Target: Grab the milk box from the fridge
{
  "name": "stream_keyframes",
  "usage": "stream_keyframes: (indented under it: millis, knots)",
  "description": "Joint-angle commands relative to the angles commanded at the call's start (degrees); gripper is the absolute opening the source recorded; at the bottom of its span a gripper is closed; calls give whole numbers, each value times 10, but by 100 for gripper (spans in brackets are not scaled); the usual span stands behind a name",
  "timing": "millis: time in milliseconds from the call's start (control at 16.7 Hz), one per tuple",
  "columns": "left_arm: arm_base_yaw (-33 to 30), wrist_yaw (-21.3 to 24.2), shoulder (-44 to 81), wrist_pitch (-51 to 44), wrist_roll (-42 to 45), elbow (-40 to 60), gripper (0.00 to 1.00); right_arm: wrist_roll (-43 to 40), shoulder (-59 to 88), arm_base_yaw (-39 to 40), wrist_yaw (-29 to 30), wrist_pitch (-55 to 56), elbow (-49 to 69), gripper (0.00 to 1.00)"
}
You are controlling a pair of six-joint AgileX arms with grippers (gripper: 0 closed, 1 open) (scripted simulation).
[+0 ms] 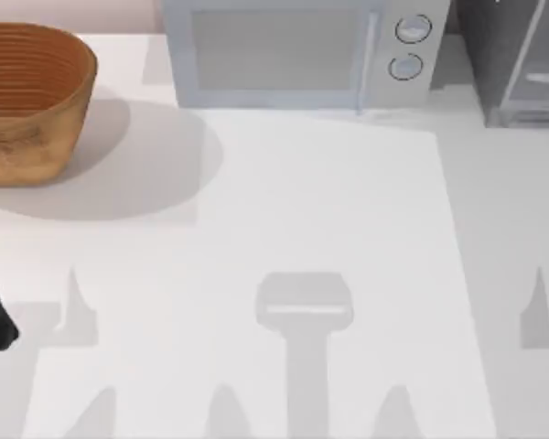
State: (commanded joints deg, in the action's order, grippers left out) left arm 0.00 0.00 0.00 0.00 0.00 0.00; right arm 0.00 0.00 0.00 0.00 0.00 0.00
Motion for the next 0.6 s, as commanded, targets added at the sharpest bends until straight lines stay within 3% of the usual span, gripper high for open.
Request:
stream_keyframes:
  millis: [300,600]
  knots:
    - [0,0,0,0,0,0,100,0,36,-13,-15,36,6,100]
    - [0,0,0,0,0,0,100,1,215,-70,-73,213,31,100]
